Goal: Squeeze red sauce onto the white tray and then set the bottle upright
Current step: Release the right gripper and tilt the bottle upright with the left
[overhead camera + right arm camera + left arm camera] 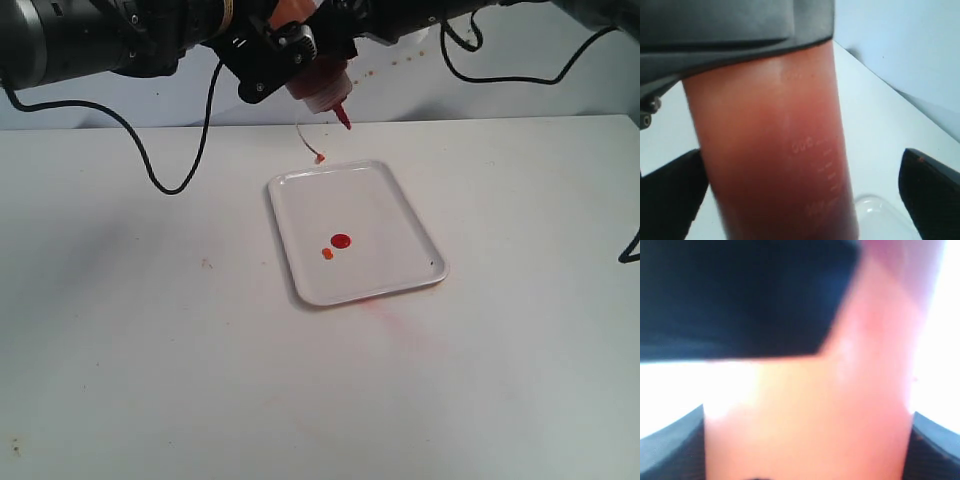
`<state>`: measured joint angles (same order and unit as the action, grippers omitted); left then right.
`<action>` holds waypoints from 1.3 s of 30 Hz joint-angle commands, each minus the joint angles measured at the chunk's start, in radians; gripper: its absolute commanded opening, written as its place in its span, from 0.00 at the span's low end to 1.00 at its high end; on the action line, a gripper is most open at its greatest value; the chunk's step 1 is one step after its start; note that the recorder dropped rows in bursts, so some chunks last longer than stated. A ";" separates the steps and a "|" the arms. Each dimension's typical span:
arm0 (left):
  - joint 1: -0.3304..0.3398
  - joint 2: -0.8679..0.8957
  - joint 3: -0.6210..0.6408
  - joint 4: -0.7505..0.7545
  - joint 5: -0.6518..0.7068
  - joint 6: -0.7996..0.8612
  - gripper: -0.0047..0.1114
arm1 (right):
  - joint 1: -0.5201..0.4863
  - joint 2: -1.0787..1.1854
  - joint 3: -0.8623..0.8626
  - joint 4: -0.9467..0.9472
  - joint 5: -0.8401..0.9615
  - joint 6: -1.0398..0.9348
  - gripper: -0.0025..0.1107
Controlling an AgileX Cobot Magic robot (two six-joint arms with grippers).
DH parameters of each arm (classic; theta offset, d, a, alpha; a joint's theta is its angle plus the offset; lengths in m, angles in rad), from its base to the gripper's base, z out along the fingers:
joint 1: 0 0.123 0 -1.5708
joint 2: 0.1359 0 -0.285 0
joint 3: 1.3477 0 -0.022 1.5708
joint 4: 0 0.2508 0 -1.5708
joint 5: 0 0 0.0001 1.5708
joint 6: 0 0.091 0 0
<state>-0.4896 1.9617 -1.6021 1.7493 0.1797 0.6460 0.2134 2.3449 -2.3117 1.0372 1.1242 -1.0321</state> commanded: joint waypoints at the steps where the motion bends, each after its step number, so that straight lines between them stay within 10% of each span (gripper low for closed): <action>1: -0.003 -0.016 -0.014 -0.005 0.011 -0.016 0.04 | -0.095 -0.024 -0.004 -0.025 0.007 0.030 0.61; 12: -0.003 -0.016 -0.014 -0.005 0.052 -0.016 0.04 | -0.306 -0.022 0.192 0.259 0.097 -0.152 0.02; 21: 0.002 -0.016 -0.014 -0.087 0.054 -0.016 0.04 | -0.325 -0.034 0.379 0.238 0.046 -0.229 0.02; 31: 0.002 -0.016 0.042 -0.205 0.090 -0.016 0.04 | -0.325 -0.252 0.921 0.473 -0.560 -0.635 0.02; 39: 0.063 -0.051 0.072 -0.546 0.056 -0.018 0.04 | -0.380 -0.411 1.242 0.707 -0.449 -0.985 0.02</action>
<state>-0.4525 1.9590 -1.5407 1.3400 0.2488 0.6460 -0.1431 1.9781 -1.1333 1.7037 0.6125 -1.9656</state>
